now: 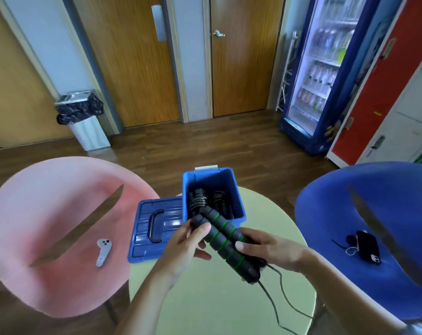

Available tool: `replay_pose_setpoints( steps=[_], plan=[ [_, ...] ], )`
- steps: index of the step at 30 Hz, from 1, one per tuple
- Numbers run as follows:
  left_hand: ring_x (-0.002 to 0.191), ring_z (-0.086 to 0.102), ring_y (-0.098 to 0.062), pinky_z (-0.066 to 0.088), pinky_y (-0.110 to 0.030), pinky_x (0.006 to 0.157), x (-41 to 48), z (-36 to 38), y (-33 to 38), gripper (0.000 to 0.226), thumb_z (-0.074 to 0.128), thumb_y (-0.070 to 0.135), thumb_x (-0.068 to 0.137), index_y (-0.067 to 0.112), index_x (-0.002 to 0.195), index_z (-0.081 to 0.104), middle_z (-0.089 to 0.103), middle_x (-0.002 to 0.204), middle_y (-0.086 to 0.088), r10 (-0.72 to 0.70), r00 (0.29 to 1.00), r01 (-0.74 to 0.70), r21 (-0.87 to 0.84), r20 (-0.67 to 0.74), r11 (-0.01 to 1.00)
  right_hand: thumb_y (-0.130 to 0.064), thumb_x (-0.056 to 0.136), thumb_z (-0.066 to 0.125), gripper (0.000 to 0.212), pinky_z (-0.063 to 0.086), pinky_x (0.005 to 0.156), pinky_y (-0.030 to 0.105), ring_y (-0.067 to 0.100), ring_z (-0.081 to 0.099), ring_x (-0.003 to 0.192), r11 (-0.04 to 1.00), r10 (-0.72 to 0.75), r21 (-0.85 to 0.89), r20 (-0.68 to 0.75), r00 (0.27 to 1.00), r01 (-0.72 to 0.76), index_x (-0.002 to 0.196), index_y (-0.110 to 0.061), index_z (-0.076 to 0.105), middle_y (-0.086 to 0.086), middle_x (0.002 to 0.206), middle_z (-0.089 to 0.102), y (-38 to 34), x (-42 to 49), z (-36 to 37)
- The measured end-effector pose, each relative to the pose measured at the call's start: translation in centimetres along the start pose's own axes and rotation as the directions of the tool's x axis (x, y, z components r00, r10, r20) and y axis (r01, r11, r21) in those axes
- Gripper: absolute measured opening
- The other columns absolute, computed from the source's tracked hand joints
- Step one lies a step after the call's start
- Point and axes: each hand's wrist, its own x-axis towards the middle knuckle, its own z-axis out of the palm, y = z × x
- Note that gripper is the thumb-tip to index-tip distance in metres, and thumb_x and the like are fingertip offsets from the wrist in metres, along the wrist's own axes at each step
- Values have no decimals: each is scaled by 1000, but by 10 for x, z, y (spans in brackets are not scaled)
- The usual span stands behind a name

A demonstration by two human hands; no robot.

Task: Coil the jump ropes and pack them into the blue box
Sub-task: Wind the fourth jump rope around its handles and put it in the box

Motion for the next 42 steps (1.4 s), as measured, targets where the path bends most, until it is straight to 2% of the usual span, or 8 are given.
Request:
replay_pose_setpoints(
  steps=[8, 12, 18, 24, 28, 33, 37, 42],
  plan=[
    [64, 54, -11, 58, -40, 68, -15, -54, 8, 15, 56, 21, 95, 13, 87, 67, 54, 75, -7, -5, 1000, 5, -13, -16, 1000, -30, 87, 61, 42, 56, 61, 34, 23, 67, 73, 999, -52, 11, 7, 999, 52, 123, -11, 49, 1, 91, 66, -11, 33, 51],
    [78, 58, -4, 55, -28, 80, -16, -81, 2, 30, 68, 49, 82, 34, 107, 59, 59, 92, 8, 174, 982, -141, 343, -67, 929, -31, 87, 59, 36, 55, 51, 29, 21, 65, 60, 998, -29, 52, 10, 1000, 28, 113, -7, 51, 7, 78, 63, -20, 43, 63],
    [140, 14, 5, 13, -24, 118, -4, -107, 21, 124, 66, 83, 47, 28, 150, 23, 26, 148, 20, 454, 747, -631, 733, 485, 255, -34, 88, 54, 29, 54, 50, 23, 16, 66, 57, 992, 124, -25, 91, 988, -123, 104, -10, 54, 8, 80, 63, -45, 59, 66],
    [110, 55, -14, 27, -53, 112, 7, -99, 24, 116, 49, 95, 49, 20, 137, 49, 62, 116, 7, 513, 610, -645, 754, 605, -123, -30, 98, 45, 28, 49, 43, 19, 12, 63, 50, 962, 256, -131, 136, 957, -239, 92, -6, 58, 5, 68, 66, -79, 72, 62],
    [79, 65, -17, 53, -37, 77, 6, -89, 13, 90, 61, 84, 50, 22, 115, 60, 67, 88, 6, 624, 577, -676, 737, 527, 3, -31, 100, 42, 30, 47, 40, 18, 10, 61, 47, 924, 342, -234, 158, 926, -301, 92, -6, 57, 1, 62, 67, -94, 72, 60],
    [82, 59, 1, 46, -23, 73, -5, -78, 22, 77, 71, 81, 35, 40, 99, 57, 64, 84, 24, 398, 876, -445, 772, 270, 454, -72, 81, 31, 76, 52, 46, 19, 13, 63, 51, 923, 366, -170, 104, 925, -346, 101, -5, 61, 8, 76, 69, -112, 68, 43],
    [51, 45, -9, 37, -28, 54, -3, -73, 15, 83, 75, 83, 24, 22, 78, 60, 51, 54, 12, 222, 969, -245, 401, 105, 883, -84, 73, 25, 96, 53, 68, 28, 23, 67, 68, 970, 244, -7, 95, 965, -245, 117, -3, 51, 11, 79, 67, -130, 51, 23],
    [47, 42, -19, 34, -31, 55, -10, -54, 30, 71, 72, 67, 50, 12, 94, 62, 51, 64, -8, 163, 983, -153, -115, 82, 981, -65, 92, 27, 59, 49, 77, 35, 23, 62, 69, 996, 89, 27, -221, 971, -85, 98, -11, 52, 4, 64, 60, -119, 43, 63]
  ],
)
